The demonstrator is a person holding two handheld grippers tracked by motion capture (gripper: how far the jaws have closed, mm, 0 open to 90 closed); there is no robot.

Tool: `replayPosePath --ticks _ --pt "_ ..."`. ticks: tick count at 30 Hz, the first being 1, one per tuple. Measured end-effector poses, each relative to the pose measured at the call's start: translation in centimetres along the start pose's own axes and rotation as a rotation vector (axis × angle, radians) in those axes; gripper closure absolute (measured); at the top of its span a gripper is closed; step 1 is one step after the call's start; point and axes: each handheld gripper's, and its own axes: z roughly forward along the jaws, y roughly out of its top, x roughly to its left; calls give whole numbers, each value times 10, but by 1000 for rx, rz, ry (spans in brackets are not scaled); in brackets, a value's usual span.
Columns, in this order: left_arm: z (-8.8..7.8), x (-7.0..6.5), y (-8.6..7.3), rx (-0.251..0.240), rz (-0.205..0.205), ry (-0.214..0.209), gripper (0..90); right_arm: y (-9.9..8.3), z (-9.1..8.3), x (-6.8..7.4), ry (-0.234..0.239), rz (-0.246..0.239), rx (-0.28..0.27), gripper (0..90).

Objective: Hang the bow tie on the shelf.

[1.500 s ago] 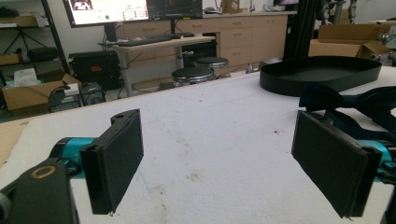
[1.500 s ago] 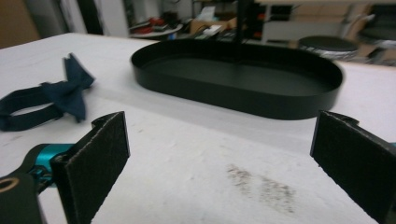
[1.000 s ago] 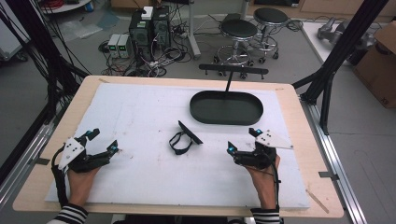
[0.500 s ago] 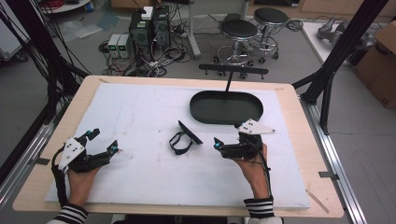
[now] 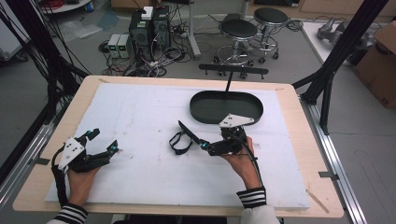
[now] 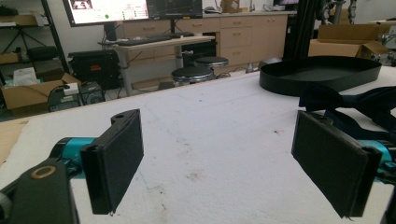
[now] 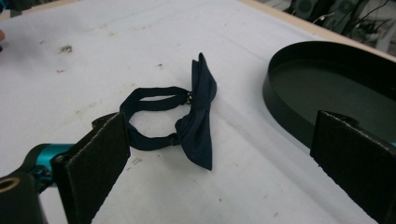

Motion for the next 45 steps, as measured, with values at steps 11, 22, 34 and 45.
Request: replayPosePath --ticks 11,22,34,45 --pt "0 0 0 1 4 -4 172 21 33 8 27 -43 155 46" --pt "0 0 0 1 5 -3 172 21 46 4 -12 18 245 218" --pt "0 0 0 1 5 -3 172 20 63 9 -37 -25 351 330" --pt "0 0 0 0 3 -4 173 18 71 11 -42 -10 397 500"
